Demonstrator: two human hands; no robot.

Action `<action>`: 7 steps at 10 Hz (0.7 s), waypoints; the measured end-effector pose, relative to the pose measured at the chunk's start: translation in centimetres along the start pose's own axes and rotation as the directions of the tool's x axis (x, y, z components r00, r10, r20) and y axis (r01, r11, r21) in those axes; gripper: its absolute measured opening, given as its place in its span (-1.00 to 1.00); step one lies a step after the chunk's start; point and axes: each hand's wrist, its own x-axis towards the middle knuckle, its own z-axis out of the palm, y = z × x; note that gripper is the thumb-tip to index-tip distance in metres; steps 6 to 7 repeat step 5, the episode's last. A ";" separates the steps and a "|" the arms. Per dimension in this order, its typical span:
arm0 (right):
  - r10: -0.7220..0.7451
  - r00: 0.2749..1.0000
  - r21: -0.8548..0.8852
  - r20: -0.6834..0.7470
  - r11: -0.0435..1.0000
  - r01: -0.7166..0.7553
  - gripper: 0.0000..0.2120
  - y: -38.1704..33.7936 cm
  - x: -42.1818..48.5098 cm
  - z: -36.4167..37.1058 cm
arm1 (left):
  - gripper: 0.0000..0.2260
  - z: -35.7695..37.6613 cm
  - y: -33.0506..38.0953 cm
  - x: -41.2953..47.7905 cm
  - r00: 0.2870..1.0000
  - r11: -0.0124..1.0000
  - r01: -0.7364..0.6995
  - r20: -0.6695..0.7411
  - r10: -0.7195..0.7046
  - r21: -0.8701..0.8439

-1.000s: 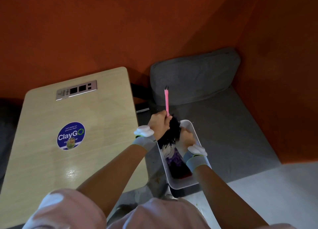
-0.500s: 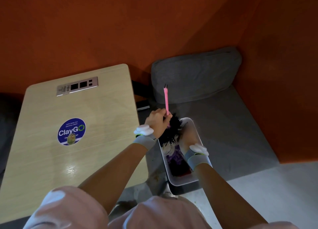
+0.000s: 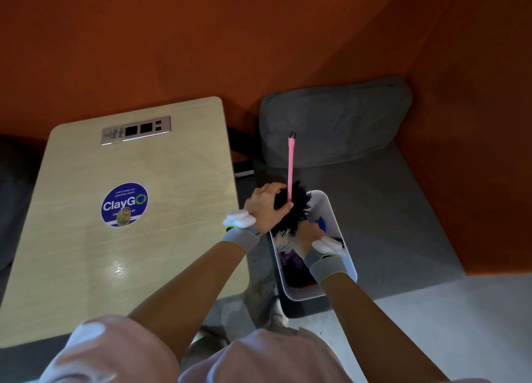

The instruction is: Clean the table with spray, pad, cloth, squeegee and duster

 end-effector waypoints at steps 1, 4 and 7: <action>-0.035 0.997 -0.030 -0.063 0.999 0.033 -0.70 -0.4 -0.6 0.1 | -0.55 -0.3 -0.2 -0.7 1.000 1.000 0.012 -0.012 -0.012 -0.019; -0.125 0.968 -0.052 -0.217 0.992 0.117 -0.65 -2.9 -3.0 0.8 | -0.59 -2.7 -2.8 -3.0 0.994 0.997 -0.013 -0.112 0.005 -0.072; -0.144 0.957 -0.035 -0.253 0.990 0.140 -0.55 -5.2 -4.3 2.3 | -0.61 -4.8 -4.8 -4.5 0.988 0.997 -0.016 -0.156 0.005 -0.074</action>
